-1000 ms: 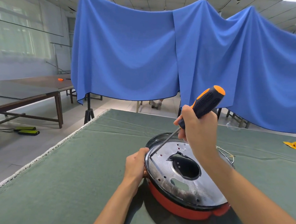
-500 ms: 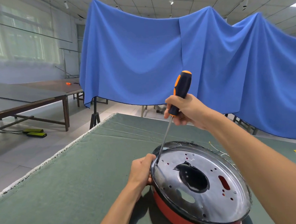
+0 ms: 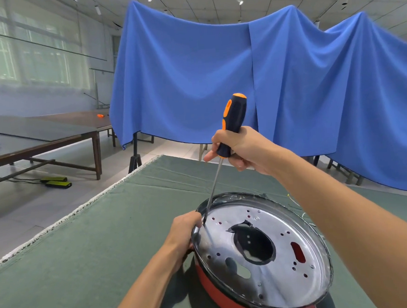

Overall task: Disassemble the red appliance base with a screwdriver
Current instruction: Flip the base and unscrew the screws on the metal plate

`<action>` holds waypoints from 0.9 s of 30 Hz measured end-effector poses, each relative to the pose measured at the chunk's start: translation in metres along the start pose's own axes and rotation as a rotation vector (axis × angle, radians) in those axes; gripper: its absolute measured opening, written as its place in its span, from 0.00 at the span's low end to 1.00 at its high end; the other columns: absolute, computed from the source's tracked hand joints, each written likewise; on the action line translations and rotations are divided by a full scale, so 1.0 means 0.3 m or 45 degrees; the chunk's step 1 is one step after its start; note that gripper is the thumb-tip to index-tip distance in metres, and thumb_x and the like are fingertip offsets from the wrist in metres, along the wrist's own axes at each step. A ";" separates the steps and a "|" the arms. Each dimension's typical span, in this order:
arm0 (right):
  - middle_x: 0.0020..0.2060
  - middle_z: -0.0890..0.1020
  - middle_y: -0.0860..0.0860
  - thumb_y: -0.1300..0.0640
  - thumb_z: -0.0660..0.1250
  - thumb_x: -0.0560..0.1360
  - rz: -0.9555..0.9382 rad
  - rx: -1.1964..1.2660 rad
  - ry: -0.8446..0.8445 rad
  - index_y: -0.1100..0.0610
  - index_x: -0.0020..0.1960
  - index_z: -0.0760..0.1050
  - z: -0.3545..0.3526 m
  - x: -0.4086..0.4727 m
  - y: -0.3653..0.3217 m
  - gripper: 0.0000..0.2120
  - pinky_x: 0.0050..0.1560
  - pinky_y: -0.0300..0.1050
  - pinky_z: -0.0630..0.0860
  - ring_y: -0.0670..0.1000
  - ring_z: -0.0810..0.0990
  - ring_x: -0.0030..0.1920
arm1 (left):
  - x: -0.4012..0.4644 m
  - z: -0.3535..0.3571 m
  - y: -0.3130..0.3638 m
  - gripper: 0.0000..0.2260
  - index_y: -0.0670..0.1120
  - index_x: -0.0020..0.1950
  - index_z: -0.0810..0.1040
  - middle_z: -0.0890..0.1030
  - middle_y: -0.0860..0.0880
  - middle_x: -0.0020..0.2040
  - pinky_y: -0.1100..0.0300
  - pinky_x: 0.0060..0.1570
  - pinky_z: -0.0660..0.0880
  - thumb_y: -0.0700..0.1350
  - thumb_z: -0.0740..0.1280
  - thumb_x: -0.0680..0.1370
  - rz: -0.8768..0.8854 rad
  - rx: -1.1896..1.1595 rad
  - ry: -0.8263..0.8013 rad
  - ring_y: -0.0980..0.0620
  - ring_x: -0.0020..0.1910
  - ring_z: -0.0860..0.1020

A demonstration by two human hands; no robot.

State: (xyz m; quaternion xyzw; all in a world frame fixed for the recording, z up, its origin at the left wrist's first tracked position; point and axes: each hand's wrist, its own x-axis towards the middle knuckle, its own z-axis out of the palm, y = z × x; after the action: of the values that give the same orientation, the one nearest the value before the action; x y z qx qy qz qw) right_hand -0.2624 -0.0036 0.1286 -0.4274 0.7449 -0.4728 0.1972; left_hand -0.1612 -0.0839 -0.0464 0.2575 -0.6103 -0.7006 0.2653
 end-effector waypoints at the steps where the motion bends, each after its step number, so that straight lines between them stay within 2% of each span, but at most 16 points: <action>1: 0.40 0.86 0.52 0.56 0.62 0.73 -0.003 0.002 0.032 0.56 0.39 0.71 0.006 0.004 0.000 0.05 0.22 0.35 0.61 0.48 0.60 0.19 | -0.002 0.001 0.003 0.08 0.51 0.25 0.60 0.58 0.51 0.28 0.57 0.30 0.52 0.43 0.60 0.57 0.015 0.005 -0.002 0.53 0.28 0.56; 4: 0.34 0.83 0.49 0.58 0.63 0.72 -0.051 -0.055 0.242 0.55 0.38 0.67 0.014 0.017 0.018 0.06 0.22 0.35 0.63 0.47 0.65 0.18 | 0.014 -0.007 0.012 0.08 0.51 0.23 0.61 0.60 0.53 0.26 0.58 0.31 0.53 0.42 0.59 0.58 0.149 0.093 -0.015 0.54 0.27 0.57; 6: 0.30 0.76 0.47 0.58 0.66 0.70 -0.097 -0.140 0.379 0.54 0.41 0.65 0.011 0.020 0.042 0.09 0.25 0.37 0.65 0.47 0.69 0.22 | 0.014 -0.012 0.019 0.02 0.50 0.27 0.67 0.66 0.51 0.28 0.59 0.34 0.58 0.42 0.57 0.58 0.255 0.248 -0.038 0.54 0.30 0.62; 8: 0.30 0.75 0.48 0.58 0.72 0.68 -0.121 -0.167 0.423 0.54 0.44 0.65 0.007 0.016 0.058 0.15 0.25 0.38 0.66 0.47 0.71 0.25 | 0.018 -0.017 0.008 0.11 0.43 0.36 0.73 0.71 0.47 0.35 0.59 0.38 0.62 0.42 0.56 0.58 0.303 0.317 -0.086 0.53 0.36 0.66; 11: 0.28 0.78 0.49 0.54 0.78 0.66 -0.102 -0.116 0.371 0.54 0.41 0.67 0.002 -0.001 0.057 0.19 0.22 0.36 0.65 0.45 0.74 0.21 | 0.017 -0.012 -0.009 0.15 0.35 0.43 0.80 0.78 0.49 0.38 0.65 0.37 0.68 0.38 0.58 0.64 0.283 0.292 -0.120 0.55 0.37 0.72; 14: 0.29 0.82 0.52 0.46 0.75 0.68 -0.052 0.041 0.352 0.54 0.39 0.70 -0.004 -0.023 0.024 0.17 0.21 0.35 0.66 0.49 0.80 0.24 | 0.020 -0.010 -0.001 0.18 0.40 0.45 0.84 0.81 0.51 0.37 0.70 0.34 0.71 0.28 0.56 0.68 0.256 0.234 -0.146 0.60 0.33 0.75; 16: 0.29 0.82 0.52 0.41 0.70 0.69 -0.035 0.104 0.440 0.55 0.38 0.71 -0.014 -0.037 -0.007 0.18 0.21 0.35 0.68 0.53 0.82 0.25 | 0.030 -0.011 0.004 0.22 0.46 0.42 0.85 0.82 0.52 0.35 0.69 0.33 0.71 0.27 0.55 0.68 0.192 0.166 -0.161 0.59 0.32 0.76; 19: 0.32 0.83 0.54 0.42 0.67 0.69 -0.121 -0.156 0.636 0.55 0.39 0.70 -0.027 -0.039 -0.039 0.16 0.27 0.42 0.74 0.56 0.83 0.27 | 0.051 -0.020 0.027 0.23 0.48 0.42 0.85 0.81 0.49 0.36 0.65 0.37 0.71 0.27 0.56 0.69 0.111 0.210 -0.202 0.54 0.34 0.75; 22: 0.39 0.83 0.54 0.50 0.67 0.70 -0.119 -0.572 0.712 0.55 0.42 0.71 -0.044 -0.034 -0.071 0.09 0.41 0.52 0.82 0.58 0.84 0.37 | 0.072 -0.042 0.048 0.22 0.47 0.44 0.85 0.82 0.51 0.36 0.69 0.35 0.72 0.27 0.56 0.70 0.078 0.234 -0.250 0.57 0.33 0.77; 24: 0.38 0.83 0.53 0.52 0.65 0.69 -0.030 -0.903 0.657 0.56 0.40 0.73 -0.059 -0.037 -0.111 0.07 0.41 0.49 0.80 0.56 0.83 0.38 | 0.071 -0.041 0.049 0.22 0.48 0.41 0.86 0.82 0.49 0.37 0.68 0.36 0.73 0.27 0.56 0.70 0.078 0.162 -0.272 0.55 0.33 0.77; 26: 0.33 0.81 0.51 0.50 0.64 0.68 0.054 -1.263 0.615 0.55 0.36 0.73 -0.068 -0.034 -0.161 0.08 0.34 0.40 0.72 0.53 0.81 0.35 | 0.068 -0.035 0.041 0.22 0.47 0.37 0.86 0.82 0.46 0.35 0.65 0.34 0.74 0.26 0.57 0.70 0.054 0.052 -0.194 0.53 0.32 0.77; 27: 0.31 0.79 0.50 0.48 0.64 0.69 0.075 -1.420 0.609 0.55 0.35 0.72 -0.067 -0.029 -0.183 0.11 0.32 0.40 0.66 0.52 0.79 0.33 | 0.070 -0.035 0.034 0.19 0.46 0.35 0.85 0.80 0.46 0.32 0.65 0.32 0.73 0.27 0.59 0.70 0.041 0.048 -0.118 0.52 0.29 0.76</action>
State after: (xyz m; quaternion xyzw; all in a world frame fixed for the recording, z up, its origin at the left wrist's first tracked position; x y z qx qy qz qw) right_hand -0.2468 0.0040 0.1852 -0.3275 0.9155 -0.0886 -0.2163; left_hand -0.1686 -0.1070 -0.0384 0.2198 -0.6392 -0.6957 0.2431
